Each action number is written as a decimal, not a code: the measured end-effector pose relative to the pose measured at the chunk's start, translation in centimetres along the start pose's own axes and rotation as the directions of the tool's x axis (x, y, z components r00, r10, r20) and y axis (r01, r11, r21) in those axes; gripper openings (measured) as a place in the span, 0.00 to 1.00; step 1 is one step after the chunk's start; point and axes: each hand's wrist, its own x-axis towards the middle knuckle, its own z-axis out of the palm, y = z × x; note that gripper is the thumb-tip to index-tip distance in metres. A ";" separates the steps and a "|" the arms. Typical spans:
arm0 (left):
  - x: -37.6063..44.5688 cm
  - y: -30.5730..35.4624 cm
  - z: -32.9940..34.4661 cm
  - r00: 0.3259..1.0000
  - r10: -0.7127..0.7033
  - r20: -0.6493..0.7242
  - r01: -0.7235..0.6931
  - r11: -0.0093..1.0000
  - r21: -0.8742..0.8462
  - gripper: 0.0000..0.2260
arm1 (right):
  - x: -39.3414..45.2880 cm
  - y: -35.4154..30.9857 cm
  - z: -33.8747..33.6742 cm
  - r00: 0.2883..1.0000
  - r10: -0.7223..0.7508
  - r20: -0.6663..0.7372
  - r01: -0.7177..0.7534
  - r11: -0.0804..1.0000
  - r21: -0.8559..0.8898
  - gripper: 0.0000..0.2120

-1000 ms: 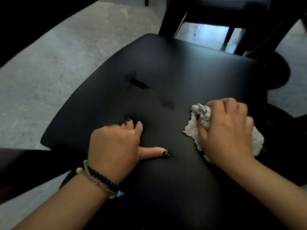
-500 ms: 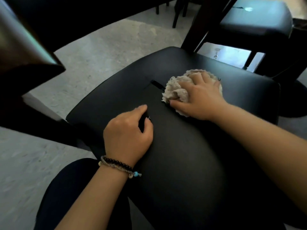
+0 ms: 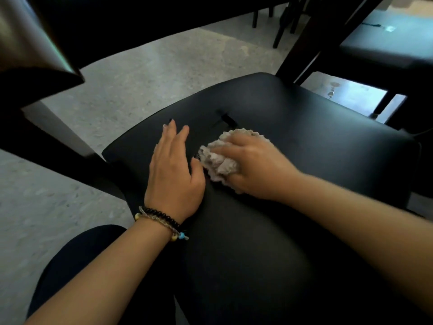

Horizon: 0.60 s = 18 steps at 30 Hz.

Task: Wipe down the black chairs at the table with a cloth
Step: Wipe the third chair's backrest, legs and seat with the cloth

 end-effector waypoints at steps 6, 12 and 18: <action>-0.3 0.3 0.3 1.000 -0.006 -0.028 0.006 1.000 0.007 0.27 | 7.0 7.4 -0.8 0.920 0.388 -0.049 -0.391 0.916 -0.090 0.20; -0.5 0.2 0.5 1.000 0.003 -0.022 -0.002 0.999 0.040 0.28 | 5.9 1.3 2.2 0.995 0.035 -0.096 -0.037 0.999 -0.025 0.20; -0.2 0.4 0.6 1.000 -0.008 -0.006 0.008 0.998 0.062 0.29 | 8.2 8.8 -1.3 0.970 0.239 0.049 -0.236 0.970 -0.050 0.20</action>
